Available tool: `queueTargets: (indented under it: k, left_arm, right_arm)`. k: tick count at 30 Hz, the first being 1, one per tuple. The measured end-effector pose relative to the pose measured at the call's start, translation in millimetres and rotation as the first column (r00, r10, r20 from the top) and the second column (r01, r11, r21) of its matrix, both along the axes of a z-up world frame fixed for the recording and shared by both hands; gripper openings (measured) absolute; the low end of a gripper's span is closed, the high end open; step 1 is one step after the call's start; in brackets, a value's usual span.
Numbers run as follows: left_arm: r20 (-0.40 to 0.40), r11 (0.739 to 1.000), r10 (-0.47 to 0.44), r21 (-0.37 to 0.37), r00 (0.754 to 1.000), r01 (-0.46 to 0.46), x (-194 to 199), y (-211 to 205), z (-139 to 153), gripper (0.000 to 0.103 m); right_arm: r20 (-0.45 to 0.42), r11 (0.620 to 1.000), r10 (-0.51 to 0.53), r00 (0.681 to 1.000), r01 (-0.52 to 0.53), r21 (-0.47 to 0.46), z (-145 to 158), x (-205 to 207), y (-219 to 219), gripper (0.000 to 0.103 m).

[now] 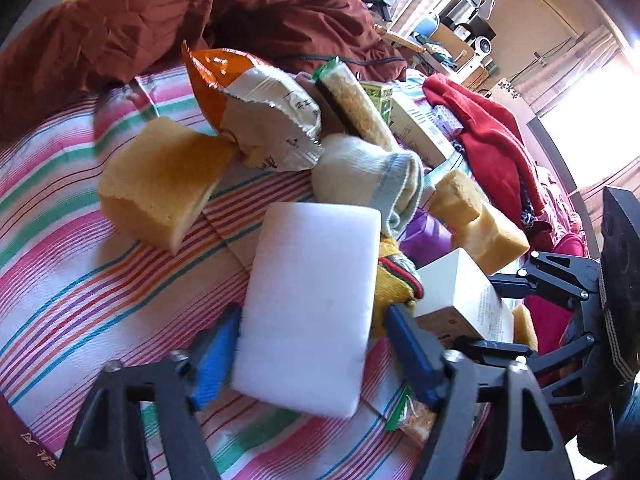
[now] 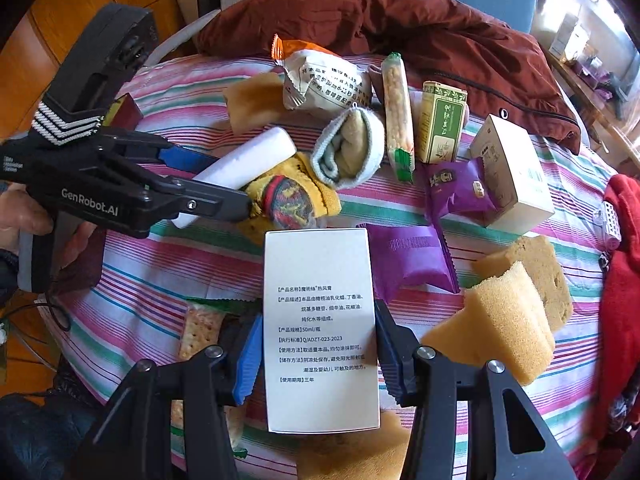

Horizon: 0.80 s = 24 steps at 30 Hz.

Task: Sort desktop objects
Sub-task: 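Reach the left gripper to the white soap bar and grasp it, then carry soap bar to gold tray with left gripper while right gripper carries white box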

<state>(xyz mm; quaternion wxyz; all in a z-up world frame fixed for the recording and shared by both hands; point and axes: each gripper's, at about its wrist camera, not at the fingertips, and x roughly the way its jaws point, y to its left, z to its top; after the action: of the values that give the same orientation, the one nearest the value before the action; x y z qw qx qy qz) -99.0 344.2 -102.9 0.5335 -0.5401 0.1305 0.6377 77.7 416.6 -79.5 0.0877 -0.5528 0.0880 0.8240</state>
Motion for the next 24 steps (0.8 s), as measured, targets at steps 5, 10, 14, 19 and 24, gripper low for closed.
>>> queueTargets:
  k: [5, 10, 14, 19, 24]
  left_arm:
    - [-0.054, 0.997, 0.056, 0.049, 0.997, -0.053, 13.2, -13.1, 19.1, 0.059]
    - [-0.101, 0.987, 0.143, 0.092, 0.984, -0.134, 33.7, -43.5, 45.8, 0.059]
    - [-0.137, 0.971, 0.224, 0.119, 0.965, -0.208, 49.3, -78.2, 65.1, 0.059]
    - [-0.192, 0.934, 0.354, 0.123, 0.915, -0.336, 58.7, -129.8, 80.5, 0.059]
    - [-0.22, 0.862, 0.506, 0.138, 0.834, -0.487, 51.7, -200.5, 90.0, 0.059]
  right_arm:
    - [-0.055, 1.0, -0.005, 0.998, 0.006, 0.008, 9.7, 2.8, 1.7, 0.051]
    - [-0.116, 1.0, -0.02, 0.993, 0.02, 0.002, 20.9, 6.8, 4.5, 0.051]
    - [-0.174, 1.0, -0.021, 0.984, 0.018, -0.019, 31.6, 8.1, 4.8, 0.051]
    - [-0.223, 0.998, -0.016, 0.975, 0.003, -0.057, 50.0, 13.2, -5.4, 0.051]
    - [-0.286, 0.992, 0.058, 0.956, -0.087, -0.089, 79.1, -0.9, -46.4, 0.051]
